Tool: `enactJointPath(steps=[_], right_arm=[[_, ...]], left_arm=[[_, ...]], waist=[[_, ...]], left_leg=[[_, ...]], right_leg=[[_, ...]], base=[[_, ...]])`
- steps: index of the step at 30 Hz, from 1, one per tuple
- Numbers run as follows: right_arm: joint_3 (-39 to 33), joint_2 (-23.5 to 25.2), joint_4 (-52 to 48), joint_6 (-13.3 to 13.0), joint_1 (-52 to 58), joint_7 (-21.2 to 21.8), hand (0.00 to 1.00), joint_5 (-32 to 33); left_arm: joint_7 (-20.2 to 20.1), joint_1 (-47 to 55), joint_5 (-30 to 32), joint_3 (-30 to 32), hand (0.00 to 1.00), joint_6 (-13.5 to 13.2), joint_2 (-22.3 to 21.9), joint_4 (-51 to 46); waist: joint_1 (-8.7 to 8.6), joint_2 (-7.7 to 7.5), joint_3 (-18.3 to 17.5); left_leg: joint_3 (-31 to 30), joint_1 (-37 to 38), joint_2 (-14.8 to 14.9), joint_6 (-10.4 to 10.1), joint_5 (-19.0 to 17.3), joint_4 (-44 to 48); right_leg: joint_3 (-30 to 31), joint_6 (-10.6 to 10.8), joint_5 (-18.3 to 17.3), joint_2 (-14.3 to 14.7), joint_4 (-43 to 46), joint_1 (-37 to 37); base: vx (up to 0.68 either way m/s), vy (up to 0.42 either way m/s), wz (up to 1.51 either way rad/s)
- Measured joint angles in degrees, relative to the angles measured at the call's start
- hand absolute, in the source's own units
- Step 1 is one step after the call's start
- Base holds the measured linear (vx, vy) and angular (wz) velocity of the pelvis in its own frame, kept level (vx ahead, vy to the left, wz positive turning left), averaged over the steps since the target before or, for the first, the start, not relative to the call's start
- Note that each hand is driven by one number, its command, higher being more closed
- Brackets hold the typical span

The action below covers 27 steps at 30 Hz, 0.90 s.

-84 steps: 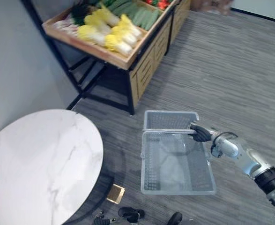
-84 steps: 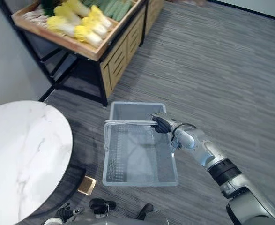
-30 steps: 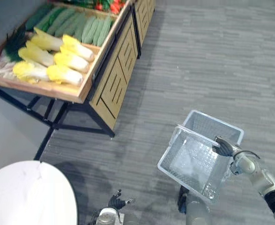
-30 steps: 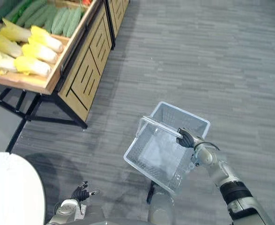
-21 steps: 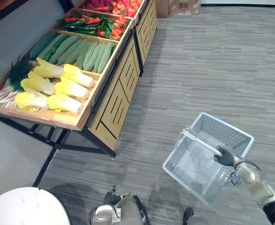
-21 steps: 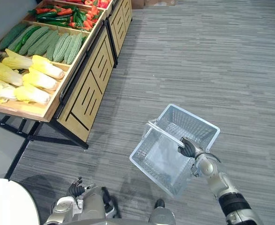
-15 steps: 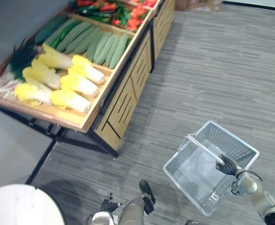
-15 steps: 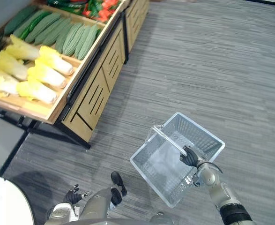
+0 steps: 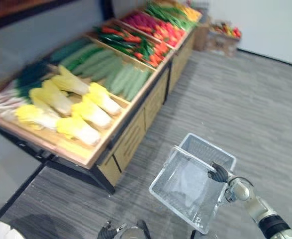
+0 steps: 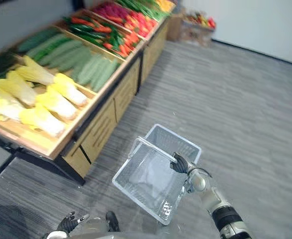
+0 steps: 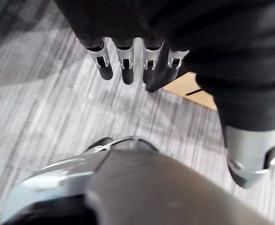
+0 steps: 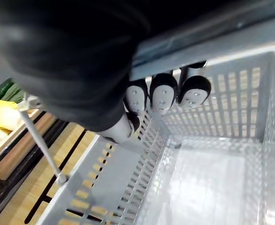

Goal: Pick vegetable in the basket

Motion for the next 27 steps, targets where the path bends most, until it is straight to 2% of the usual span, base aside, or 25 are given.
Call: enactJointPath(steps=[1, 3, 4, 5, 6, 7, 8, 9, 10, 11, 12, 13, 14, 15, 16, 17, 19, 20, 22, 24, 25, 27], right_arm=[[-0.2, 0.0, 0.0, 0.0, 0.0, 0.0, 1.00, 0.0], [-1.4, 0.0, 0.2, 0.1, 0.3, 0.1, 1.00, 0.0], [-1.6, 0.0, 0.2, 0.2, 0.2, 0.1, 1.00, 0.0], [-1.9, -0.1, 0.2, 0.3, 0.2, 0.1, 1.00, 0.0], [-2.1, -0.1, 0.2, 0.6, 0.2, 0.1, 1.00, 0.0], [-2.5, -0.1, 0.2, 0.7, 0.1, 0.1, 1.00, 0.0], [-2.6, -0.1, 0.2, 0.7, 0.1, 0.1, 1.00, 0.0], [-2.6, 0.0, 0.0, 0.6, 0.3, 0.2, 1.00, 0.0], [-2.7, 0.5, -0.1, 0.6, 1.0, 0.2, 1.00, 0.0], [-3.0, 0.5, -0.1, 0.7, 1.2, 0.2, 1.00, 0.0], [-4.4, -0.1, 0.3, 1.6, 1.4, 0.3, 1.00, 0.0], [-4.6, -0.3, 0.3, 1.8, 1.2, 0.4, 1.00, 0.0], [-4.6, -0.1, 0.3, 1.9, 1.0, 0.6, 1.00, 0.0], [-3.8, -0.1, 0.3, 1.9, 0.9, 1.0, 1.00, 0.0], [-3.5, -0.1, 0.3, 1.9, 1.0, 1.0, 1.00, 0.0], [-3.4, 0.0, 0.4, 1.9, 1.0, 1.0, 1.00, 0.0], [-3.6, -0.2, 1.2, 1.9, 1.2, 1.0, 1.00, 0.0], [-3.7, -0.2, 1.9, 2.1, 1.3, 1.0, 1.00, 0.0], [-3.7, -0.3, 2.0, 2.3, 1.7, 1.0, 1.00, 0.0], [-3.9, -0.3, 2.0, 2.3, 2.8, 0.9, 1.00, 0.0], [-4.6, 0.1, 1.9, 2.3, 3.5, 0.7, 1.00, 0.0], [-4.9, 0.6, 1.9, 2.4, 4.1, 0.6, 1.00, 0.0]], left_arm=[[0.0, 0.0, -0.1, 0.0, 0.00, 0.0, 0.0, 0.0], [-0.2, 0.0, -0.2, 0.0, 0.00, 0.0, -0.4, 0.1], [-0.3, -0.1, -0.2, 0.0, 0.00, 0.0, -0.4, 0.1], [-0.4, -0.3, -0.2, 0.0, 0.00, 0.0, -0.5, 0.2], [-0.6, -0.5, -0.1, -0.1, 0.00, 0.0, -0.5, 0.4], [-0.6, -0.7, -0.1, -0.2, 0.00, 0.0, -0.5, 1.0], [-0.5, -0.8, -0.2, -0.2, 0.00, 0.0, -0.4, 1.3], [-0.5, -1.2, -0.2, -0.1, 0.00, -0.1, -0.3, 1.7], [-0.6, -1.7, -0.1, -0.1, 0.00, -0.1, 0.7, 2.7], [-0.5, -2.0, -0.2, 0.0, 0.00, 0.0, 0.8, 3.1], [-0.6, -2.8, -0.2, 0.0, 0.00, -0.1, -1.5, 4.5], [-0.6, -2.6, -0.2, 0.2, 0.00, -0.1, -2.7, 4.6], [-0.5, -2.4, -0.2, 0.9, 0.00, -0.1, -3.2, 4.6], [-0.5, -2.0, -0.2, 1.9, 0.00, -0.1, -3.4, 4.6], [-0.5, -1.9, -0.4, 2.7, 0.00, -0.1, -3.7, 4.6], [-0.4, -1.9, -0.5, 3.9, 0.00, -0.1, -4.4, 4.6], [-0.4, -1.8, -0.9, 5.4, 0.00, -0.1, -4.3, 4.5], [-0.2, -1.8, -1.4, 6.5, 0.00, -0.1, -4.8, 4.4], [-0.1, -1.9, -2.3, 7.0, 0.00, 0.1, -4.9, 4.4], [-0.1, -1.8, -2.3, 7.0, 0.00, 0.2, -4.9, 4.0], [-0.1, -1.9, -2.0, 7.1, 0.00, 0.8, -5.0, 3.9], [-0.1, -1.9, -1.9, 7.1, 0.00, 0.9, -4.9, 4.0]], waist=[[-0.19, 0.16, 0.1], [-0.65, 1.01, 0.6], [-0.63, 1.14, 0.7], [-0.47, 1.11, 0.7], [-0.28, 1.76, 1.2], [0.12, 2.23, 1.4], [0.36, 2.37, 1.5], [0.71, 2.18, 1.4], [0.72, 0.94, 1.0], [0.67, 1.05, 1.0], [1.02, 4.06, 0.7], [1.08, 5.41, 0.3], [1.02, 6.75, 0.2], [1.04, 7.15, 0.0], [0.97, 7.23, -0.1], [0.64, 7.08, 0.0], [-0.02, 7.07, 0.0], [0.01, 6.76, 0.1], [-0.18, 6.82, 0.1], [-0.83, 6.99, 0.0], [-0.59, 7.16, -0.1], [-0.59, 7.16, -0.1]], left_leg=[[-1.3, 0.2, -0.1, -0.2, -0.1, 0.0], [-6.9, 0.6, 0.0, -1.1, -0.6, 0.2], [-8.1, 0.6, 0.1, -1.4, -0.7, 0.3], [-10.3, 0.5, 0.4, -2.9, -0.6, 0.5], [-13.2, 0.5, 1.3, -4.5, -1.3, 1.4], [-15.6, 0.5, 2.5, -6.4, -2.4, 2.8], [-16.6, 0.5, 3.1, -7.3, -3.0, 3.4], [-18.8, 0.5, 3.9, -9.5, -4.0, 4.3], [-21.7, 0.7, 4.3, -12.7, -4.7, 4.1], [-22.6, 0.6, 4.6, -13.4, -4.8, 3.9], [-24.0, 1.0, 7.9, -14.7, -3.8, 2.6], [-23.5, 1.1, 9.2, -14.9, -1.8, 1.6], [-23.6, 1.4, 11.1, -16.4, 3.0, -0.2], [-23.9, 1.3, 12.5, -16.6, 7.4, -1.4], [-23.9, 0.8, 12.9, -16.4, 9.8, -1.7], [-23.7, -0.8, 13.4, -15.9, 15.0, -1.7], [-20.3, -3.3, 14.1, -12.7, 21.4, -1.5], [-12.4, -5.0, 14.7, -11.4, 21.2, 2.2], [2.2, -6.4, 15.5, -7.1, 16.9, 8.6], [16.2, -5.7, 17.0, -6.1, 17.1, 8.4], [20.4, -5.4, 16.5, -6.1, 17.1, 6.5], [21.7, -5.4, 15.7, -6.1, 17.1, 4.6]], right_leg=[[-0.8, -0.5, -0.3, 0.0, -3.9, -0.5], [0.3, 0.4, 0.8, 0.4, -22.6, -1.1], [1.5, 0.6, 1.2, 0.4, -26.0, -1.3], [4.0, 1.0, 2.2, 0.3, -31.7, -1.8], [5.8, 1.1, 3.5, 0.1, -36.3, -1.9], [7.2, 1.1, 3.6, -0.1, -39.0, -2.1], [7.8, 1.1, 3.6, -0.2, -39.8, -2.3], [9.0, 1.3, 3.7, 0.0, -41.3, -2.5], [10.5, 2.8, 6.9, 0.0, -43.0, -1.5], [10.4, 4.0, 9.8, 0.2, -42.3, -1.3], [7.5, 3.7, 9.5, 2.6, -38.7, -1.8], [6.4, 3.0, 8.3, 3.6, -37.1, -2.1], [4.5, 1.9, 6.2, 4.9, -34.0, -2.3], [2.3, 0.8, 4.8, 5.3, -32.6, -1.9], [1.0, 0.1, 4.3, 5.6, -32.7, -1.4], [-1.8, -0.6, 3.9, 6.1, -34.0, 0.1], [-6.4, -1.5, 3.4, 6.0, -37.3, 3.5], [-9.0, -2.2, 3.0, 5.9, -38.1, 5.2], [-12.0, -2.4, 2.9, 5.7, -39.5, 7.7], [-15.9, -2.3, 2.8, 5.8, -41.3, 10.0], [-17.5, -2.2, 2.8, 5.9, -42.6, 10.8], [-19.3, -2.0, 2.9, 5.8, -43.1, 11.4]], base=[[0.32, -0.147, 1.30], [0.37, -0.209, 1.27], [0.36, -0.243, 1.09], [0.29, -0.225, 1.02], [0.44, -0.407, 1.20], [0.37, -0.389, 0.98], [0.44, -0.537, 0.89], [0.42, -0.693, 1.11], [0.35, -0.601, 1.06], [0.30, -0.610, 1.06], [0.18, -0.305, 0.58], [0.32, -0.488, 0.67], [0.32, -0.441, 0.53], [0.29, -0.431, 0.55], [0.25, -0.417, 0.70], [0.22, -0.406, 0.81], [0.20, -0.386, 1.07], [0.13, -0.208, 0.98], [0.09, -0.099, 0.83], [0.06, 0.011, 0.96], [0.03, 0.066, 0.77], [0.00, 0.088, 0.58]])
